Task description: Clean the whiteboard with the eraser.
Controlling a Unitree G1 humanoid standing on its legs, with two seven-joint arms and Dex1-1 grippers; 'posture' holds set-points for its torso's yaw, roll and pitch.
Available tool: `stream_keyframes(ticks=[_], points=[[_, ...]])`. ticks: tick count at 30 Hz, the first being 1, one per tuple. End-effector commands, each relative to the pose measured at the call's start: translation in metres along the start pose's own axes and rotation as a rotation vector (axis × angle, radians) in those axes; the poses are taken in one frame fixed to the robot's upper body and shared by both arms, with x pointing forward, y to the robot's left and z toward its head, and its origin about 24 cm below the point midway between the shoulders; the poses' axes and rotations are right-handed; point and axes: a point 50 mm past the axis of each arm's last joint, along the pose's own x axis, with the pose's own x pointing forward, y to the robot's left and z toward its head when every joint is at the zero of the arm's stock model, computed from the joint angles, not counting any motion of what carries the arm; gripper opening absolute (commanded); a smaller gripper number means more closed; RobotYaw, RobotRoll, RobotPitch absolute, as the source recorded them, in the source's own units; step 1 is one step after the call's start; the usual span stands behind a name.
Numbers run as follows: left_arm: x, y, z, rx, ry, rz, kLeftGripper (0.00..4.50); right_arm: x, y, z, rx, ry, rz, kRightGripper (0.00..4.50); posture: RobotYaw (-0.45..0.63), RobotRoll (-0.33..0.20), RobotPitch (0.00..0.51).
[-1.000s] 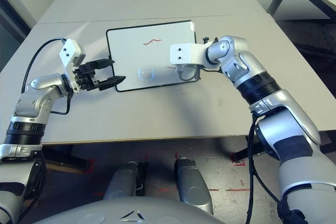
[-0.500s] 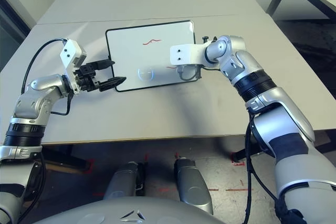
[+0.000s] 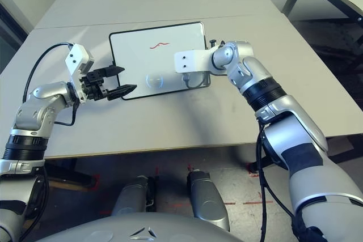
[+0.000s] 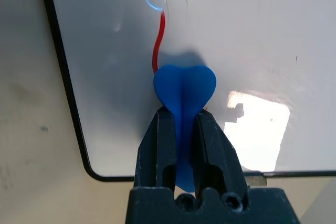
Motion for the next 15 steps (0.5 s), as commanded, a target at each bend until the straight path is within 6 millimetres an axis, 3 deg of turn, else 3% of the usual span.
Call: stream_keyframes(ticks=[1,9,15], points=[[-0.004,0.000,0.000,-0.002,0.005,0.009,4.50,0.006,0.006,0.009,-0.023,-0.015,0.021,0.21,-0.10,0.000,0.112],[-0.005,0.000,0.000,-0.003,0.006,0.008,4.50,0.009,0.006,0.023,-0.046,-0.046,0.025,0.21,-0.10,0.000,0.114],[-0.004,0.000,0.000,-0.003,0.005,0.007,4.50,0.010,0.009,0.024,-0.049,-0.044,0.034,0.21,-0.10,0.000,0.114]])
